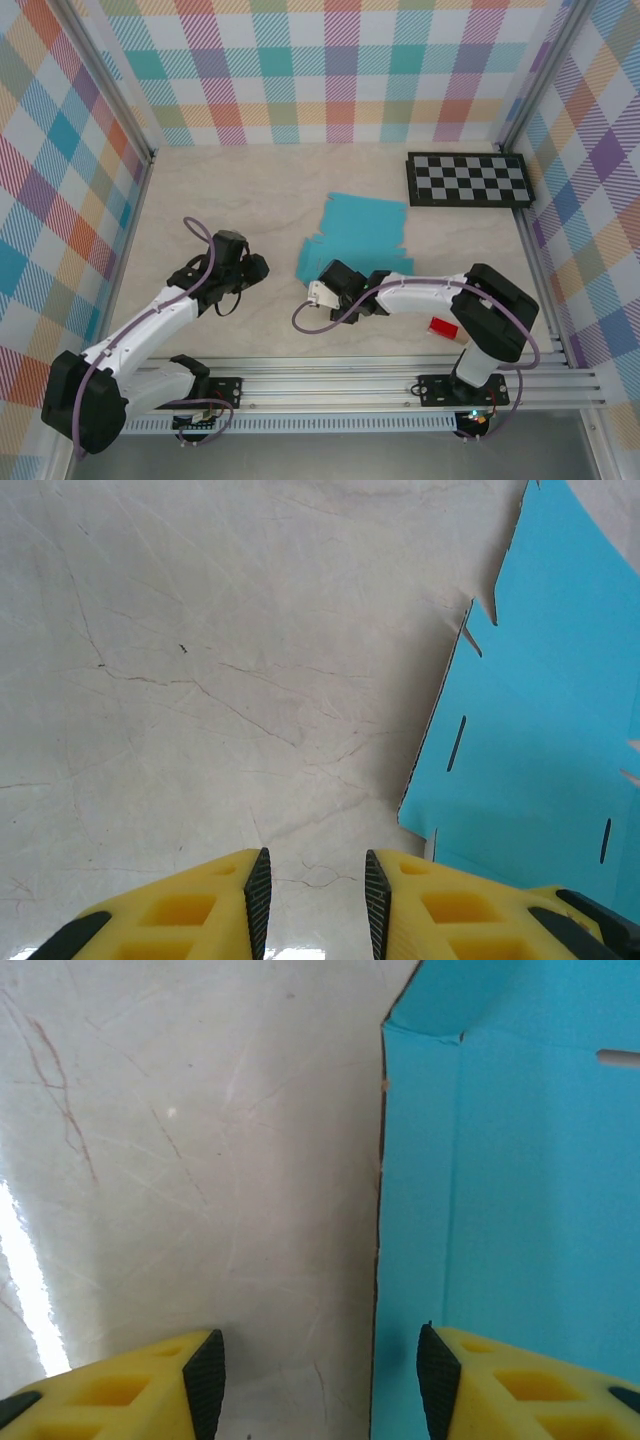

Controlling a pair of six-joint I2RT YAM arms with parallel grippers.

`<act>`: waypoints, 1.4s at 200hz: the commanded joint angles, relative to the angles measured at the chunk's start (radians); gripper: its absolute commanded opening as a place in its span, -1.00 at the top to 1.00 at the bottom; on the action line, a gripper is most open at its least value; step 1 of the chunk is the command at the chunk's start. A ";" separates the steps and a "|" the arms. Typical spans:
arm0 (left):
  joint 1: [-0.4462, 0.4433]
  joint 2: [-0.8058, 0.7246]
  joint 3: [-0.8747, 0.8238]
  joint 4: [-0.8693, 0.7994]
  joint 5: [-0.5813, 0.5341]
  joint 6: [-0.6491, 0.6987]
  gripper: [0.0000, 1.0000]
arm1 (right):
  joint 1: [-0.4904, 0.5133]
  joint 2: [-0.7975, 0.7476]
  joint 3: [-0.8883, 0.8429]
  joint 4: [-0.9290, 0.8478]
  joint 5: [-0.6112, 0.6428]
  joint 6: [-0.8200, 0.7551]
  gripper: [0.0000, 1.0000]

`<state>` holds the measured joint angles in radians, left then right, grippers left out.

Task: Fold the paper box

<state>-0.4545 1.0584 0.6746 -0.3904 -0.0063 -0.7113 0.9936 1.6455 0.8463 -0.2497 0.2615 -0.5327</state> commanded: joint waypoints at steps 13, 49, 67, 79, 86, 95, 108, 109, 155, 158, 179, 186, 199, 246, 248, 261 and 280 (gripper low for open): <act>0.010 -0.033 -0.028 0.003 -0.005 -0.014 0.31 | -0.013 0.034 -0.035 0.163 0.159 -0.083 -0.02; 0.010 -0.035 -0.041 0.012 0.003 -0.019 0.31 | -0.014 0.080 -0.054 0.290 0.256 -0.157 0.00; 0.010 -0.034 -0.042 0.015 0.008 -0.019 0.31 | -0.014 0.094 -0.052 0.344 0.279 -0.187 0.03; 0.010 -0.035 -0.043 0.015 0.009 -0.018 0.31 | -0.013 0.105 -0.045 0.366 0.279 -0.207 0.07; 0.010 -0.035 -0.043 0.015 0.011 -0.015 0.31 | -0.014 0.113 -0.040 0.374 0.278 -0.219 0.08; 0.010 -0.032 -0.041 0.012 0.012 -0.013 0.31 | -0.014 0.127 -0.027 0.371 0.276 -0.235 0.09; 0.010 -0.033 -0.041 0.012 0.014 -0.012 0.31 | -0.015 0.146 -0.013 0.368 0.275 -0.257 0.14; 0.010 -0.033 -0.041 0.011 0.014 -0.012 0.31 | -0.016 0.146 -0.012 0.368 0.274 -0.258 0.15; 0.010 -0.039 -0.048 0.014 0.014 -0.009 0.31 | -0.045 0.174 0.051 0.303 0.251 -0.229 0.79; 0.010 -0.040 -0.047 0.015 0.013 -0.008 0.30 | -0.048 0.174 0.056 0.300 0.251 -0.223 0.81; 0.011 -0.038 -0.049 0.019 0.015 -0.007 0.31 | -0.068 0.159 0.078 0.289 0.231 -0.183 1.00; 0.011 -0.038 -0.049 0.021 0.016 -0.005 0.31 | -0.078 0.150 0.089 0.277 0.222 -0.157 1.00; 0.011 -0.041 -0.046 0.022 0.019 -0.001 0.31 | -0.095 0.123 0.111 0.250 0.195 -0.098 1.00; -0.001 -0.047 -0.004 0.103 0.149 0.097 0.18 | -0.232 -0.030 0.347 -0.013 0.090 0.488 1.00; -0.005 -0.046 -0.001 0.132 0.158 0.103 0.17 | -0.241 -0.034 0.366 -0.036 0.086 0.540 1.00; -0.041 -0.044 0.026 0.192 0.179 0.145 0.12 | -0.278 -0.064 0.484 -0.175 0.103 0.846 1.00; -0.120 -0.033 0.081 0.257 0.135 0.218 0.01 | -0.304 -0.094 0.633 -0.362 0.159 1.226 1.00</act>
<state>-0.4931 1.0264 0.6720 -0.2806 0.1104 -0.6083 0.7280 1.6314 1.3239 -0.3042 0.3779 0.0341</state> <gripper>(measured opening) 0.463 0.041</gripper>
